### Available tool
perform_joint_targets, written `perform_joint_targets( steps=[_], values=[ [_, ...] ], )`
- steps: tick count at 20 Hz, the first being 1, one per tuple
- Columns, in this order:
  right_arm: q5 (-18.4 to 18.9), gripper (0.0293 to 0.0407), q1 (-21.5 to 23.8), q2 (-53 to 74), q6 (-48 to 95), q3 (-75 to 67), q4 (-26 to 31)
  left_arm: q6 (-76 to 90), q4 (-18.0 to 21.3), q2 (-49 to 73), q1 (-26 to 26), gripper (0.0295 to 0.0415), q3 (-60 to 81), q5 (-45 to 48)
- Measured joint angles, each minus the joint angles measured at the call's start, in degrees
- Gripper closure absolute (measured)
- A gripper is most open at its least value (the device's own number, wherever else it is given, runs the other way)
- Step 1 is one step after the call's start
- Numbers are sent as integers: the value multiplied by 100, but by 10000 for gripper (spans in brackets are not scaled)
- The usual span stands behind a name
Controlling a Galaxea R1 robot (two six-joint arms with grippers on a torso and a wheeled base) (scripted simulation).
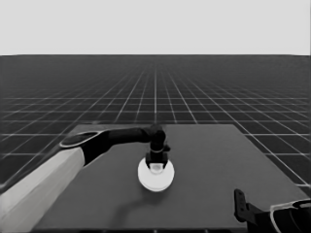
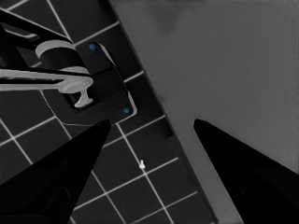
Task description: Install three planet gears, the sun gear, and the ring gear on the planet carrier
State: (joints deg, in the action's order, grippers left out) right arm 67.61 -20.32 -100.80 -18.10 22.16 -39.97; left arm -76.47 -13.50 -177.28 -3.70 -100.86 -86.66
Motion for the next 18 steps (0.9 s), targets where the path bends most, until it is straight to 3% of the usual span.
perform_joint_targets(
  steps=[18],
  values=[
    [0, 315, 0, 0, 0, 0, 0, 730, -5, 10, -84, 357, -15, -1]
  ],
)
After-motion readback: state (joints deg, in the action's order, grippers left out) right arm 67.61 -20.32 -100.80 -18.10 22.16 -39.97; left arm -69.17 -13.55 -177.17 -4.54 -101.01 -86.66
